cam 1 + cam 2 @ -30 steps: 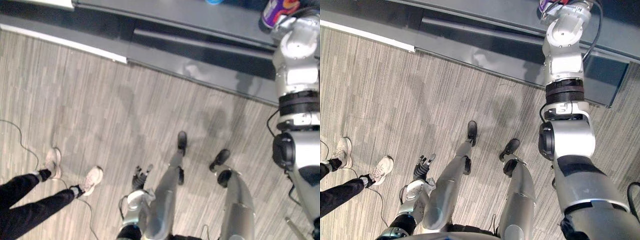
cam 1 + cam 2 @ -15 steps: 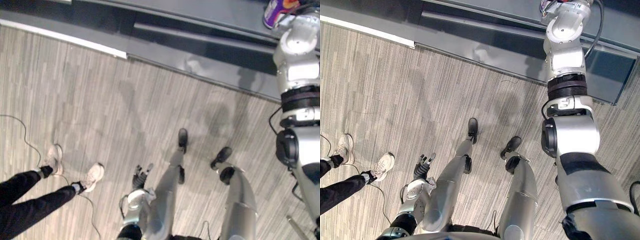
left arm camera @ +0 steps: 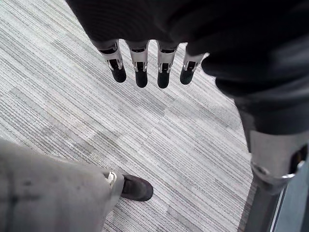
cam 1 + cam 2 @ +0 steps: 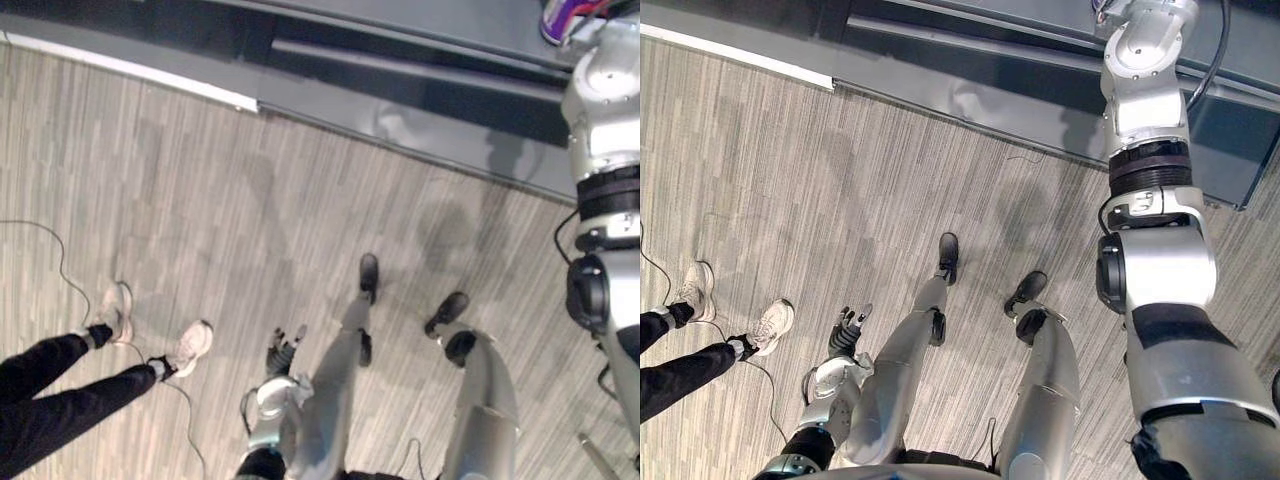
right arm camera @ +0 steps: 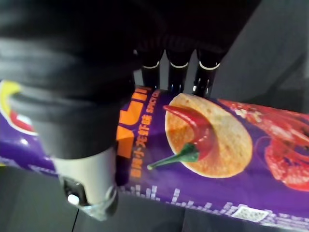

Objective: Put the gum and the chips on the shelf.

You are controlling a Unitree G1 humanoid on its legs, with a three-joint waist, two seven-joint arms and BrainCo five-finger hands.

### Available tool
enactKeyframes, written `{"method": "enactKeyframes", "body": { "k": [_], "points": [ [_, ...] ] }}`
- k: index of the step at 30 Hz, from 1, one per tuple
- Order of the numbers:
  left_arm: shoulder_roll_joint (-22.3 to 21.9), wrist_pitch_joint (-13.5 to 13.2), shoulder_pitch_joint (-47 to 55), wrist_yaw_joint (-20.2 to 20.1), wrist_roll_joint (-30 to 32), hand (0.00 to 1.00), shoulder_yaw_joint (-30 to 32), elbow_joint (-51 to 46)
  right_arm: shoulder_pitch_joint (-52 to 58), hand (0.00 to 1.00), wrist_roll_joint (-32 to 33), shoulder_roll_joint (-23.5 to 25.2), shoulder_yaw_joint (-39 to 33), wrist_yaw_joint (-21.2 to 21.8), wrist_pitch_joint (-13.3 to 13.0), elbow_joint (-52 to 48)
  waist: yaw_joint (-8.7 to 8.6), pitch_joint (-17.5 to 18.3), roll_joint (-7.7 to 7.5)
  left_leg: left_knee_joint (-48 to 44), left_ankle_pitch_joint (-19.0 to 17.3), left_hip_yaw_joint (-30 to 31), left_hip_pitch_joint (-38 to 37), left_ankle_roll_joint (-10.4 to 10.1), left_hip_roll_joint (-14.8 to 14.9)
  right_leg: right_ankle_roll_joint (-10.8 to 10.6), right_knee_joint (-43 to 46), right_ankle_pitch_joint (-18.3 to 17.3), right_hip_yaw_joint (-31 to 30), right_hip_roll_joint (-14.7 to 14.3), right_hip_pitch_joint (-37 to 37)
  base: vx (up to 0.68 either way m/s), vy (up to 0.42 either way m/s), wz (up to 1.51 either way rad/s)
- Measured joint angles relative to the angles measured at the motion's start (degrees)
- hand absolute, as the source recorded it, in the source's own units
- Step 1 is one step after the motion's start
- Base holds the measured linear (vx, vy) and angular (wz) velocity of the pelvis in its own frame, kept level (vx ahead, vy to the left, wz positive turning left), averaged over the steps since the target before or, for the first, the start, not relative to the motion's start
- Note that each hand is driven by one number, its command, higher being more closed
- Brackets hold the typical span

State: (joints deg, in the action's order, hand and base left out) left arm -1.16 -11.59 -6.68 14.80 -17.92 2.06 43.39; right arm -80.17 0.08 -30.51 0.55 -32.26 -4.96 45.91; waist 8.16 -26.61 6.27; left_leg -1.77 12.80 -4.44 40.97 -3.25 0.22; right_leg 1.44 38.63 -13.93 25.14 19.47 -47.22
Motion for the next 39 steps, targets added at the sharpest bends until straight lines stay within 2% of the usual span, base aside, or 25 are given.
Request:
{"method": "enactKeyframes", "body": {
  "k": [4,13,25,26,32,39],
  "points": [
    [-0.4,-0.3,0.0,0.0,0.0,0.0,0.0,-0.3,-0.7,1.0,0.0,-0.4,0.0,-0.5,-1.5,-0.2,-0.01,0.3,0.46,0.7,0.7,-0.1,0.9,0.1,-0.5,-0.1,1.2,-0.3,-0.3,0.7,-1.7,-0.01,-0.036,0.06],
    [-0.7,-0.3,0.0,0.0,0.0,0.0,0.0,-0.2,-0.5,1.0,0.4,-0.5,0.0,-1.4,-1.5,0.0,-0.01,0.3,0.47,0.7,0.9,-0.3,0.9,0.2,-0.7,0.0,1.7,-0.5,-0.6,1.0,-2.1,-0.02,-0.031,0.01],
    [-0.7,-0.3,0.0,0.0,-0.1,0.0,0.0,0.2,1.1,1.0,0.5,-0.2,0.0,-1.9,-2.8,-0.1,0.07,0.3,0.47,0.1,1.0,-0.9,0.9,0.2,-0.4,0.0,1.7,-0.5,-1.0,0.8,-2.1,-0.02,-0.038,-0.02],
    [-0.7,-0.3,0.0,0.0,-0.1,0.0,0.0,0.2,1.2,0.0,0.5,-0.1,0.0,-1.9,-2.9,-0.1,0.07,0.3,0.47,0.0,1.0,-0.9,0.9,0.2,-0.4,0.0,1.7,-0.4,-1.1,0.7,-2.1,-0.03,-0.04,-0.05],
    [-0.7,-0.4,0.0,0.1,-0.1,0.0,0.0,0.2,4.1,0.0,0.7,0.5,0.0,-1.6,-0.2,2.3,0.21,0.3,0.47,-0.3,0.9,-1.3,0.9,0.2,0.2,0.0,1.5,-0.4,-1.3,0.1,-2.2,-0.03,-0.046,-0.05],
    [-0.7,-0.4,-0.4,0.1,-0.2,0.0,0.0,0.4,4.4,0.0,1.2,1.4,0.0,-1.3,-0.2,2.3,0.18,0.3,0.47,-0.6,1.0,-1.5,0.9,0.2,0.9,0.0,1.2,-0.4,-1.6,-0.8,-2.2,-0.02,-0.054,-0.05]
  ]
}}
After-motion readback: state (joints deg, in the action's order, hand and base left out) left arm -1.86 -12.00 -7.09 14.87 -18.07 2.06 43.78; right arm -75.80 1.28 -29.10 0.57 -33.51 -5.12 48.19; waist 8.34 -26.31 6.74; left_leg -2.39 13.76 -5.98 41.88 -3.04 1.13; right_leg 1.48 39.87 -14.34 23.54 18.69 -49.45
